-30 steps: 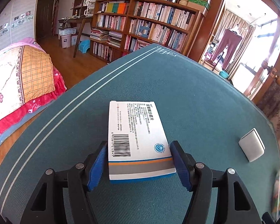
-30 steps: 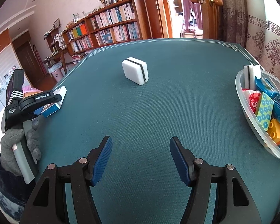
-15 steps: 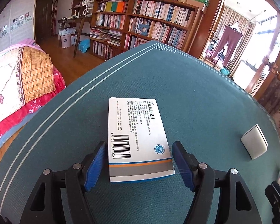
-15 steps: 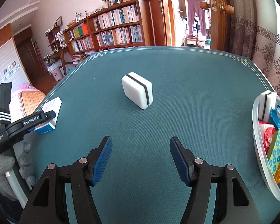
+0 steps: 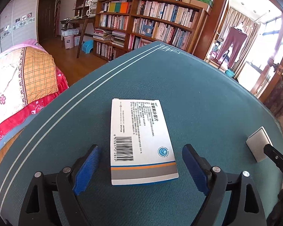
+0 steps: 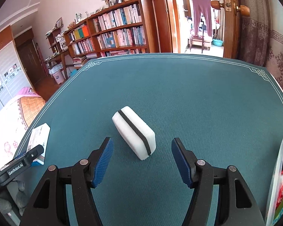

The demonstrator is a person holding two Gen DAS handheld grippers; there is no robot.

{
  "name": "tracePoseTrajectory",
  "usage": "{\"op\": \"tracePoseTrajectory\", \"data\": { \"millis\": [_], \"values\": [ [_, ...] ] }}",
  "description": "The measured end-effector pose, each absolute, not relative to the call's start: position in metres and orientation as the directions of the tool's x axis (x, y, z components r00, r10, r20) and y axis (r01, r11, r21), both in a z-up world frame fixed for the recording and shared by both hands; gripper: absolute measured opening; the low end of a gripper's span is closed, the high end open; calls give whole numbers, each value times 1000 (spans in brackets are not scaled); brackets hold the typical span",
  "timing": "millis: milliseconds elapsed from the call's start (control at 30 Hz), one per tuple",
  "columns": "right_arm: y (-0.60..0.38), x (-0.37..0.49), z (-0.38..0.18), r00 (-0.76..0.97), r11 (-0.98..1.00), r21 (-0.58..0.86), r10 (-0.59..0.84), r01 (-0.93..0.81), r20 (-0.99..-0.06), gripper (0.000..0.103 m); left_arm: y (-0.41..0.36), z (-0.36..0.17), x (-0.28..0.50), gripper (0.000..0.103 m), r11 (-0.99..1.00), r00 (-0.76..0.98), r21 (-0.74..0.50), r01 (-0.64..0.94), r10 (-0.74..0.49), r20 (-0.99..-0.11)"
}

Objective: Organize objects
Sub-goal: 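Close the right gripper on the white eraser block while the left holds the box, then lift the eraser block with the right gripper toward the bowl while the left holds the box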

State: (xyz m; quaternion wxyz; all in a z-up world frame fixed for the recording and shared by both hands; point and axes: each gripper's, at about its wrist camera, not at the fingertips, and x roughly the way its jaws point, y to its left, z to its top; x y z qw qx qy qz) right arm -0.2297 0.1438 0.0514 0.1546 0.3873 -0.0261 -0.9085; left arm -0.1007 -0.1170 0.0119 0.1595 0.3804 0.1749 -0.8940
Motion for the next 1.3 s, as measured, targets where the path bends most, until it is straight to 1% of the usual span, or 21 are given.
{"op": "tracePoseTrajectory", "data": {
  "millis": [133,167,233,267,300,400,500,600,667,733,800,833,1067,1300],
  "values": [
    [137,-240,45,-637,-947,168,-308,272,-707,65,-115,11,-103,91,-890,-657,-183,417,-156,-738],
    [135,-241,44,-635,-947,165,-309,277,-708,64,-115,11,-103,91,-891,-657,-183,416,-156,-738],
    [132,-243,42,-630,-946,158,-308,283,-713,56,-114,11,-103,92,-891,-657,-183,415,-155,-738],
    [130,-243,40,-626,-947,153,-304,284,-718,48,-115,11,-103,92,-892,-657,-184,414,-153,-738],
    [130,-243,39,-625,-948,146,-297,282,-722,42,-115,11,-103,93,-892,-658,-186,411,-149,-738],
    [131,-238,39,-631,-951,139,-289,278,-720,39,-118,11,-102,95,-891,-666,-208,405,-131,-734],
    [133,-228,44,-639,-948,146,-299,282,-709,39,-122,12,-100,95,-885,-673,-231,405,-117,-731],
    [134,-214,48,-641,-945,151,-309,290,-703,39,-121,11,-101,94,-887,-672,-227,403,-118,-731],
    [135,-203,48,-635,-941,165,-324,297,-701,39,-120,11,-100,87,-889,-673,-222,401,-121,-730],
    [136,-191,49,-633,-937,175,-334,302,-698,39,-119,11,-101,82,-891,-672,-214,401,-127,-730],
    [138,-179,49,-633,-933,187,-347,307,-692,39,-118,12,-100,75,-893,-672,-207,400,-132,-729],
    [139,-173,50,-635,-932,190,-350,308,-689,39,-117,12,-101,70,-893,-672,-203,401,-136,-728],
    [142,-136,52,-637,-926,202,-368,320,-677,39,-115,14,-101,69,-908,-682,-205,366,-112,-723],
    [158,-110,56,-650,-929,227,-366,291,-666,39,-103,22,-95,69,-928,-723,-224,297,-65,-688]
  ]
}}
